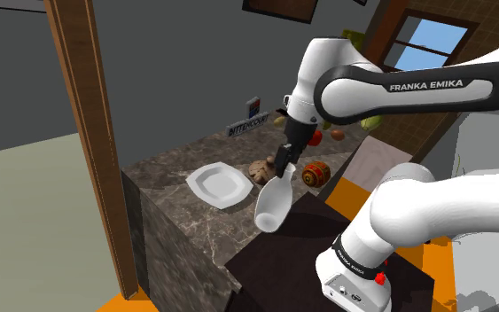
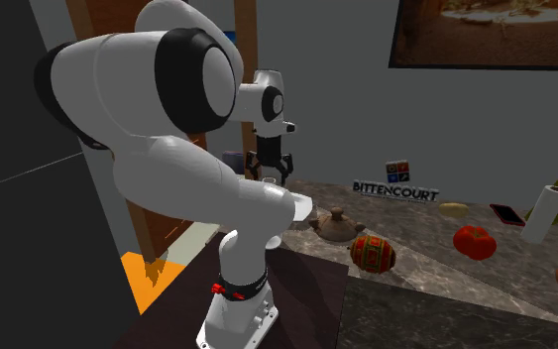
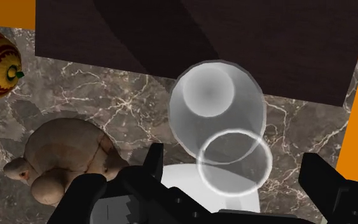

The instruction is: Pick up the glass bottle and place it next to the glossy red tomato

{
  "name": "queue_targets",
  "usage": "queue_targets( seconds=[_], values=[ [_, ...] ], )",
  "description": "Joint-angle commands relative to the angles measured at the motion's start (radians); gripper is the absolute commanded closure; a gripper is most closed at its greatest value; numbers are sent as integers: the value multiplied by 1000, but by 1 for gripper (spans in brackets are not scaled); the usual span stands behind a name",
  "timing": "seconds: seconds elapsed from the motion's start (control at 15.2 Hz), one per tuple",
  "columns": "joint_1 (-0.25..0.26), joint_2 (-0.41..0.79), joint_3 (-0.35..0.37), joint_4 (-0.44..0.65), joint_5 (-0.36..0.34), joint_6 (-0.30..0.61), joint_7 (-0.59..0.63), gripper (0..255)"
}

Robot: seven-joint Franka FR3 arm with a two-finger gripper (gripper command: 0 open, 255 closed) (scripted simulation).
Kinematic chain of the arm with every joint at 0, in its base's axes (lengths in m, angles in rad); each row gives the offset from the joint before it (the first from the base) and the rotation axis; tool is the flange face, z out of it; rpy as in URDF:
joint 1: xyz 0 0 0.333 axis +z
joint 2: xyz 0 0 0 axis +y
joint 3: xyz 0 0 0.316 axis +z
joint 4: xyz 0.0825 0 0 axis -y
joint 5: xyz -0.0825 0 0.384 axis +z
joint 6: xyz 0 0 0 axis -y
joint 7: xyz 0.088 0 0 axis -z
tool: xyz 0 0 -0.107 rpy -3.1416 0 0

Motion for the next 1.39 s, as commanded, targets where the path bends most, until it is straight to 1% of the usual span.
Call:
queue_targets(
  seconds=[0.0, 0.13, 0.66, 0.73, 1.32],
  values=[
    [1, 6, 2, -24, 2, 31, 0, 0],
    [2, 15, 4, -42, 4, 57, 0, 0],
    [2, 15, 4, -42, 4, 57, 0, 0],
    [2, 15, 4, -42, 4, 57, 0, 255],
    [2, 15, 4, -42, 4, 57, 0, 255]
  ],
)
